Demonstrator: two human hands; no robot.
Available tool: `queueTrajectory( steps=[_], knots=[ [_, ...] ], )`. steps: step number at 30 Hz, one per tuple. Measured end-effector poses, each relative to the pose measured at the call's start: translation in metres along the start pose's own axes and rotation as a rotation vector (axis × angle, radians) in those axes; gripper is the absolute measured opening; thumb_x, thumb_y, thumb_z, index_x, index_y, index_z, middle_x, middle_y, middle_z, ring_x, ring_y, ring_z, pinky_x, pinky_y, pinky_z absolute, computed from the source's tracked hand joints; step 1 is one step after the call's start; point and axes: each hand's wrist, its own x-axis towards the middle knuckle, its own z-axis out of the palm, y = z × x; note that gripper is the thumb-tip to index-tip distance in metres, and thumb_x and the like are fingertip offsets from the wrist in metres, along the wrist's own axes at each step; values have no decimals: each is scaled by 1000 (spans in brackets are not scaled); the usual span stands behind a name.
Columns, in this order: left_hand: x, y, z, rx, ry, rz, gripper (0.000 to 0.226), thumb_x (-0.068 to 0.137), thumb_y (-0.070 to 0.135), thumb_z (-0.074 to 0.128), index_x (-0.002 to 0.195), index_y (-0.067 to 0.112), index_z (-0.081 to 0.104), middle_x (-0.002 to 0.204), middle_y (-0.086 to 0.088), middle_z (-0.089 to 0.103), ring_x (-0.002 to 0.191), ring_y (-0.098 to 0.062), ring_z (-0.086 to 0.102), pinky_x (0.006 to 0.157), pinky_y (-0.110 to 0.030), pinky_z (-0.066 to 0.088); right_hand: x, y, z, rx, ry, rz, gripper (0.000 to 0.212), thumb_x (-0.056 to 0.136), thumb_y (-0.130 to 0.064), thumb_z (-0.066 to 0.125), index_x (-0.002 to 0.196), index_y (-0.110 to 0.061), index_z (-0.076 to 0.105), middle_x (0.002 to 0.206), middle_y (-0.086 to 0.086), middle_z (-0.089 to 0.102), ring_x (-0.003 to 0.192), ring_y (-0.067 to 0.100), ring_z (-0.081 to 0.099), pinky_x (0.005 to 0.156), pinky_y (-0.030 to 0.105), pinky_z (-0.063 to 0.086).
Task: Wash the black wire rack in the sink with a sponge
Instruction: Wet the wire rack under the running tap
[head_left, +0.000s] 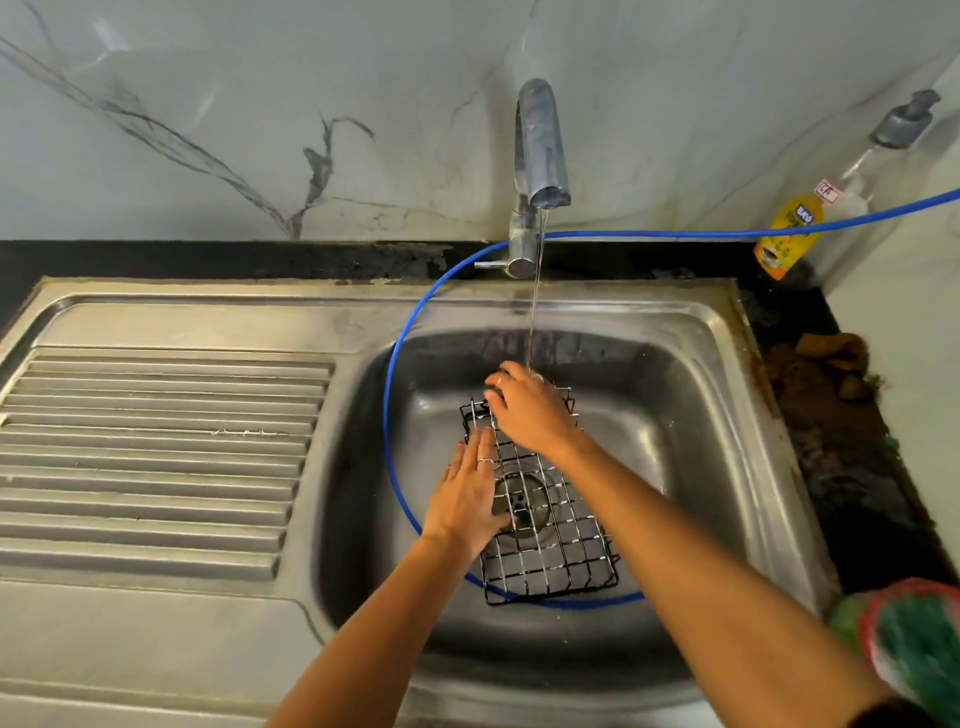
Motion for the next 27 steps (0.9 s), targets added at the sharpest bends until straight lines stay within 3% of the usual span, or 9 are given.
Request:
queueTrajectory(
  steps=[2,4,6,8,11,15,18,20,27],
  knots=[
    [-1,0,4,-85,-4,-50,113,83,30,72,151,13,-16,158,-7,-22,144,-23,27,114,-35,31,-13,8,22,-177,-61,12,54,102,-39,27,149,-14,25,159,8,13,146,25,13,118,41,8],
    [-2,2,5,-114,-44,-84,105,88,30,67,151,11,-14,158,-8,-22,134,-22,44,110,-32,36,-31,9,39,-260,-91,30,59,101,-45,9,151,-17,-4,158,8,-12,146,24,-13,116,40,-11],
    [-4,4,6,-120,-57,-95,100,89,28,65,152,10,-10,159,-10,-17,133,-23,45,109,-31,35,-56,5,52,-272,-106,11,64,94,-47,-8,149,-15,-15,154,9,-24,142,25,-23,114,38,-18],
    [-7,5,8,-141,-50,-114,100,89,21,66,152,10,-10,160,-8,-16,133,-23,45,107,-29,37,-82,9,62,-282,-78,-33,64,95,-46,-7,150,-12,-7,156,8,-16,145,25,-13,118,38,-13],
    [-9,7,9,-181,-38,-143,97,90,15,64,152,12,-11,160,-4,-18,133,-25,44,105,-30,38,-115,21,69,-303,1,-102,58,102,-41,10,149,-11,24,157,7,19,145,21,17,114,38,10],
    [-8,7,10,-227,-37,-158,97,90,20,64,152,15,-10,161,-2,-14,134,-23,43,105,-31,39,-135,32,62,-329,-40,-192,57,101,-48,15,148,-19,30,152,0,29,141,16,24,113,39,14],
    [-8,6,11,-228,-34,-157,97,90,24,65,153,15,-8,160,0,-15,135,-22,43,105,-30,38,-116,36,48,-296,-69,-142,53,99,-51,7,150,-36,11,157,-11,7,145,13,4,117,46,-5],
    [-8,5,12,-217,-30,-152,96,89,26,65,153,15,-7,160,1,-15,134,-21,43,105,-28,38,-89,39,42,-252,-23,-14,51,98,-51,5,148,-41,-2,156,-13,-9,145,13,-10,115,44,-15],
    [-4,2,12,-205,-11,-154,100,86,27,69,153,14,-4,162,-2,-7,138,-20,39,107,-25,34,-23,23,49,-287,32,205,56,99,-47,3,150,-25,-7,155,-1,-16,145,20,-15,115,48,-13]
  ],
)
